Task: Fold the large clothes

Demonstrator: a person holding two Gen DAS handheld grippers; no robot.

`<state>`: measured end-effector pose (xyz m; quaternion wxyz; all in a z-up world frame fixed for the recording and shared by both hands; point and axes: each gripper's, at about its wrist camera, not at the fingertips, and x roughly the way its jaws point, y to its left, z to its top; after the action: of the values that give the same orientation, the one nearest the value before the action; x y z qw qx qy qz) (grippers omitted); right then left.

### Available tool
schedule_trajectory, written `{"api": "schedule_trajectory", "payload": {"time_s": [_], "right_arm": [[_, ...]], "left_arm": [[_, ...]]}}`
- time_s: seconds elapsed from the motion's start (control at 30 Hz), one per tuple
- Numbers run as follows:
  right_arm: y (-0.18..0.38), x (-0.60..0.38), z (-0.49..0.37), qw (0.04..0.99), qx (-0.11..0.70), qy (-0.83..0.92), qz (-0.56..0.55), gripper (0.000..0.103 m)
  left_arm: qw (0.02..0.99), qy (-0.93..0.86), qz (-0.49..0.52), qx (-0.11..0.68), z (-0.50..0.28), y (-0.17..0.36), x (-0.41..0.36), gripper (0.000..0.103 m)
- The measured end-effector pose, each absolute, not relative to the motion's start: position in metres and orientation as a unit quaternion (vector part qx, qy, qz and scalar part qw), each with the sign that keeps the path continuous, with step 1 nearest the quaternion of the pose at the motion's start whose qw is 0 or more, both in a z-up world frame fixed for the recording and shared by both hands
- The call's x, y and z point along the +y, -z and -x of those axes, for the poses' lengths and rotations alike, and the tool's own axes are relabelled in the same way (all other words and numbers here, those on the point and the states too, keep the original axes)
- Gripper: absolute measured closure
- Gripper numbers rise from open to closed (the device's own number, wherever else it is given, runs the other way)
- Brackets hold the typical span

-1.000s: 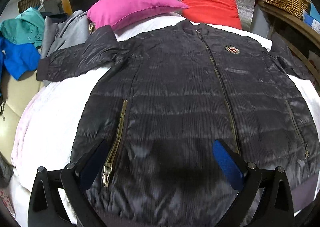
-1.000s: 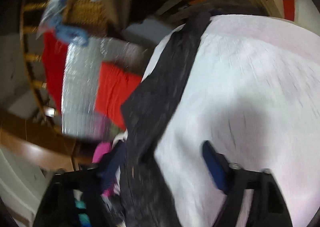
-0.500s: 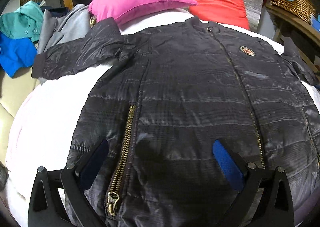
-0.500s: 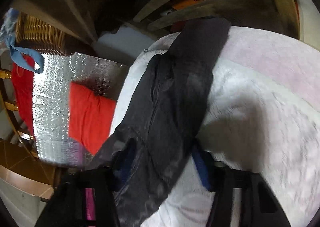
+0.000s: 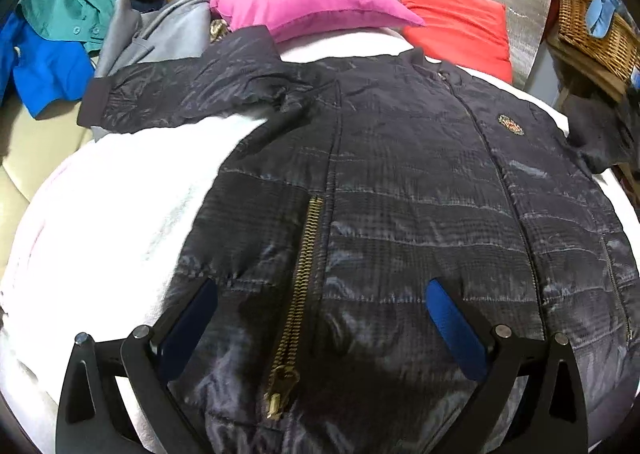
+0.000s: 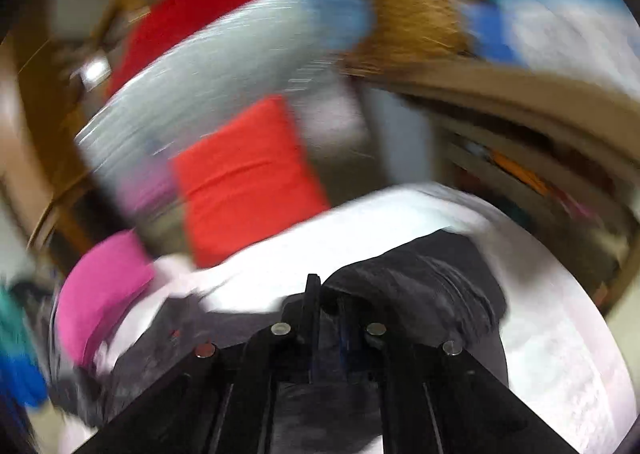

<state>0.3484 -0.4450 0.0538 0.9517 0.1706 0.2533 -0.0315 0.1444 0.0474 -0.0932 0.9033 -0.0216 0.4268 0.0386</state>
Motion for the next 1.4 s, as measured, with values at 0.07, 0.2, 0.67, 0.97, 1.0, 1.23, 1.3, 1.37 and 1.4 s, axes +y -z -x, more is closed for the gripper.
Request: {"api": "schedule_trajectory", "payload": {"time_s": [0.07, 0.2, 0.67, 0.97, 1.0, 1.23, 1.3, 1.37, 1.4], "right_arm": [[-0.054, -0.390, -0.350, 0.959, 0.256, -0.008, -0.123, 0.094], [-0.004, -0.297, -0.357, 0.949, 0.303, -0.065, -0.061, 0.095], [0.082, -0.308, -0.316, 0.907, 0.359, -0.120, -0.185, 0.028], [0.086, -0.362, -0.258, 0.898, 0.283, -0.100, -0.322, 0.023], [0.089, -0.365, -0.250, 0.897, 0.270, -0.096, -0.336, 0.022], [0.087, -0.373, -0.228, 0.914, 0.236, -0.073, -0.322, 0.022], [0.094, -0.371, -0.234, 0.909, 0.250, -0.083, -0.323, 0.022], [0.100, -0.370, -0.238, 0.904, 0.262, -0.087, -0.327, 0.022], [0.101, -0.370, -0.238, 0.902, 0.264, -0.088, -0.329, 0.022]], "left_arm": [[0.904, -0.041, 0.027, 0.424, -0.141, 0.090, 0.052, 0.000], [0.906, -0.051, 0.033, 0.418, -0.131, 0.081, 0.062, 0.000], [0.916, -0.043, 0.006, 0.399, -0.150, 0.051, 0.057, 0.000], [0.918, 0.021, -0.096, 0.383, -0.270, 0.015, -0.049, 0.000], [0.915, 0.028, -0.116, 0.386, -0.288, 0.015, -0.067, 0.000], [0.873, 0.024, -0.230, 0.430, -0.382, 0.052, -0.145, 0.000], [0.868, 0.014, -0.246, 0.431, -0.394, 0.061, -0.153, 0.000], [0.851, 0.017, -0.275, 0.447, -0.404, 0.073, -0.161, 0.001], [0.847, 0.020, -0.289, 0.445, -0.405, 0.077, -0.166, 0.003]]}}
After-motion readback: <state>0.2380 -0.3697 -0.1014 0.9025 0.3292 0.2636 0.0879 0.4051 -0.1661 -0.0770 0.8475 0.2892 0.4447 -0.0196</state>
